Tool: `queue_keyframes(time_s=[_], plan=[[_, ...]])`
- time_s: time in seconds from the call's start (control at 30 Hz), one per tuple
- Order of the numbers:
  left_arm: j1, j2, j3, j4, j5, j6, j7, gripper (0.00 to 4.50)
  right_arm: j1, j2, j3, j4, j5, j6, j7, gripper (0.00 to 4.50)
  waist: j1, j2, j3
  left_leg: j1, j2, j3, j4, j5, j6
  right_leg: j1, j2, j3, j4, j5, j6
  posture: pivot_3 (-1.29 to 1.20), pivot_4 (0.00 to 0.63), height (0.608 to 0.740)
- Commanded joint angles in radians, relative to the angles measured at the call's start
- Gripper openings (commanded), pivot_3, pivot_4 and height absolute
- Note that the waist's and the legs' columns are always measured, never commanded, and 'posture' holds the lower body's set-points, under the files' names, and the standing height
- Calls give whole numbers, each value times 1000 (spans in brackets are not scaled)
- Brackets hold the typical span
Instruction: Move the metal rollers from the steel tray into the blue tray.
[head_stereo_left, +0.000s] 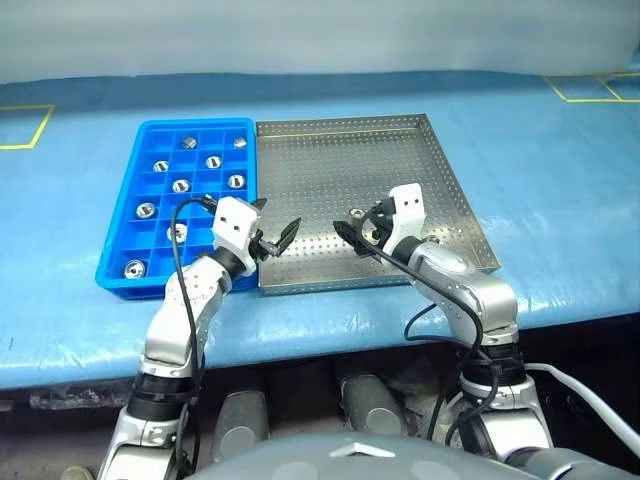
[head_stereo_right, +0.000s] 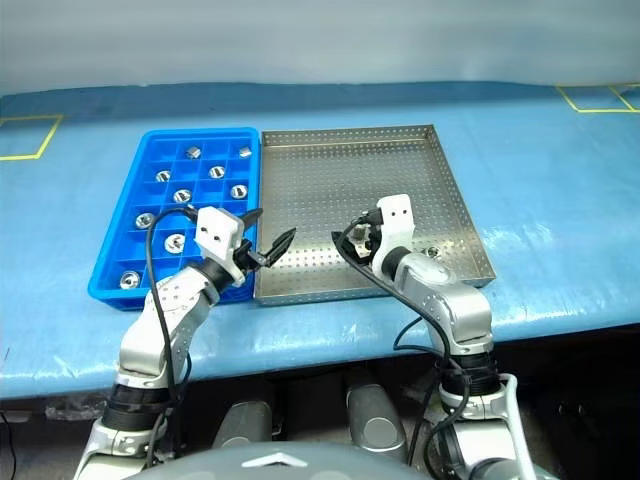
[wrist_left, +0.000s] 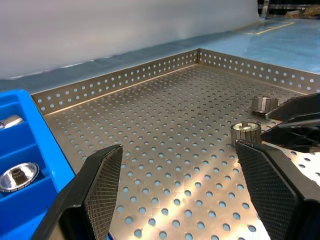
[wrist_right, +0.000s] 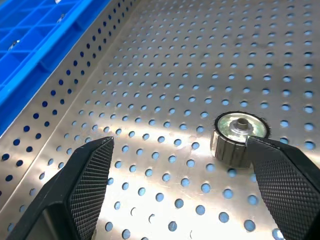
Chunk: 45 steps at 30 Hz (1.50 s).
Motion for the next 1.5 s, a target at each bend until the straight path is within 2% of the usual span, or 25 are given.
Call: queue_keyframes(time_s=[0.03, 0.43, 0.57, 0.73, 0.77, 0.97, 1.13, 1.27, 1.5], plan=[[26, -4, -7, -89, -25, -29, -10, 3921, -59, -4, 3, 60, -46, -18, -10, 4500, 10, 0, 0, 0, 0, 0, 0, 0, 0, 0, 0, 0, 0, 0, 0, 25, 150, 740], [100, -24, -21, -127, -10, -55, 24, 3921, -186, -28, 62, 302, -194, -87, 32, 4500, 51, 0, 0, 0, 0, 1, -1, 0, 0, 0, 0, 0, 0, -2, -3, 89, 150, 740], [111, -28, -17, -140, -18, -53, 30, 3962, -191, -29, 62, 370, -223, -121, 42, 3629, 57, 0, 0, 0, 0, 1, -1, 0, 0, 0, 0, 0, 0, -2, -3, 102, 150, 740], [118, -26, -14, -150, -15, -54, 34, 3962, -171, -48, 52, 353, -240, -140, 57, 1911, 62, 0, 0, 1, 0, 1, -1, 0, 0, 0, 0, 0, 0, -2, -4, 117, 150, 740], [118, -26, -13, -151, -15, -54, 34, 3962, -168, -50, 50, 344, -243, -148, 59, 1715, 64, 0, 0, 1, 0, 1, -1, 0, 0, 0, 0, 0, 0, -2, -4, 117, 150, 740], [147, -31, 17, -191, -14, -48, 62, 3962, -186, 6, 22, 202, -166, -241, 140, 1729, 72, 1, 1, 0, 1, 1, -2, 0, 0, -2, 0, 0, 0, -2, -4, 144, 150, 740], [214, -35, 28, -246, 11, -42, 112, 3962, -264, 52, 32, 194, -140, -254, 179, 1729, 88, 1, 1, 0, 1, 1, -3, 0, 0, -2, 1, -1, 0, -1, -2, 213, 150, 740], [270, -59, 34, -275, 38, -48, 174, 3962, -373, 104, 84, 308, -151, -268, 228, 1729, 111, 2, 1, 0, 1, 0, -4, 0, 0, -2, 0, -2, 0, -4, -6, 286, 150, 740], [309, -73, 31, -296, 77, -47, 235, 3962, -583, 201, 63, 646, -187, -345, 215, 1729, 165, 2, 1, 1, 1, 1, -6, 0, 0, -3, 0, -3, 0, -5, -9, 357, 150, 740]])
